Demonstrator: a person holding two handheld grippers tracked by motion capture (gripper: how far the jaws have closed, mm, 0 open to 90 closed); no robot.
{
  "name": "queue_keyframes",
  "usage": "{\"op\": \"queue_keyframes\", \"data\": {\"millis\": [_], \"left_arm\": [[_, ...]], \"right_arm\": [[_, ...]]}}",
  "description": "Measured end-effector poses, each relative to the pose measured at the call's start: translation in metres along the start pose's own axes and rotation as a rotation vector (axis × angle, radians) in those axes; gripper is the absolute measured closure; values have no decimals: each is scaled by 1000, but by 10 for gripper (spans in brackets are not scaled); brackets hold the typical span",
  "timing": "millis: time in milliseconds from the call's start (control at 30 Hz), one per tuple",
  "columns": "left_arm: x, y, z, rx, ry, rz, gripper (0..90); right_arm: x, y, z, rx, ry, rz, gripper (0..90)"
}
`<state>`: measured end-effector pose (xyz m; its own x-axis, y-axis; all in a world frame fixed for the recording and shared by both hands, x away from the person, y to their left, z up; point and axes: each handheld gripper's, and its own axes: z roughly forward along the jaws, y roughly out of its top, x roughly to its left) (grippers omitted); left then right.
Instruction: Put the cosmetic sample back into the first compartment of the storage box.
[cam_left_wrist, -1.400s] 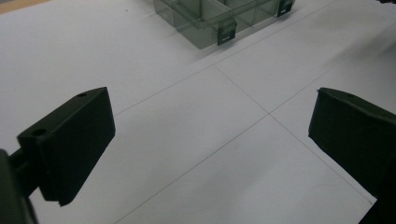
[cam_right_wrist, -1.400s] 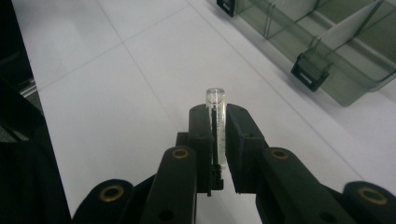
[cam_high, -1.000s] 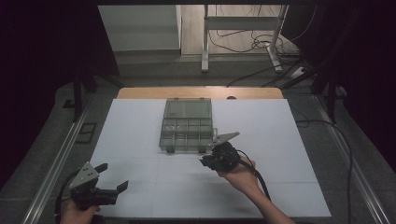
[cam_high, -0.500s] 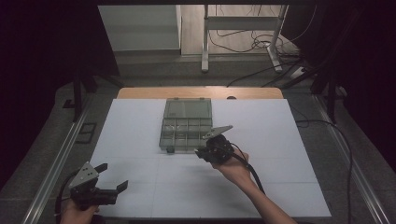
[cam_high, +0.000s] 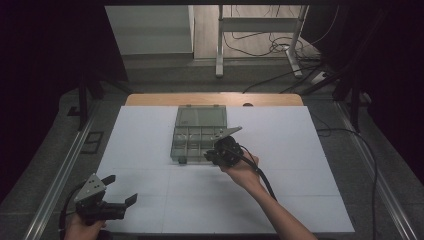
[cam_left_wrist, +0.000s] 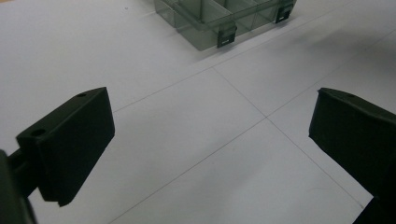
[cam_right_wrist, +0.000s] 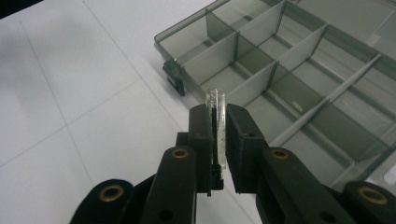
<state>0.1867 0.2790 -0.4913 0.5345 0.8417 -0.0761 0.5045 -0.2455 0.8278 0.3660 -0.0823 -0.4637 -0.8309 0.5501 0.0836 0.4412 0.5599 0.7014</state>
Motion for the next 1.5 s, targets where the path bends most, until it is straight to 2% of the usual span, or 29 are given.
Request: {"op": "queue_keyframes", "data": {"millis": [233,667,1500], "left_arm": [[0,0,0,0,0,1,8],[0,0,0,1,1,3,8],[0,0,0,4,1,5,9]], "right_arm": [[-4,9,10,-7,-5,-1,808],[-14,20,29,-12,-15,27,807],[-22,46,67,-34,-30,49,808]]}}
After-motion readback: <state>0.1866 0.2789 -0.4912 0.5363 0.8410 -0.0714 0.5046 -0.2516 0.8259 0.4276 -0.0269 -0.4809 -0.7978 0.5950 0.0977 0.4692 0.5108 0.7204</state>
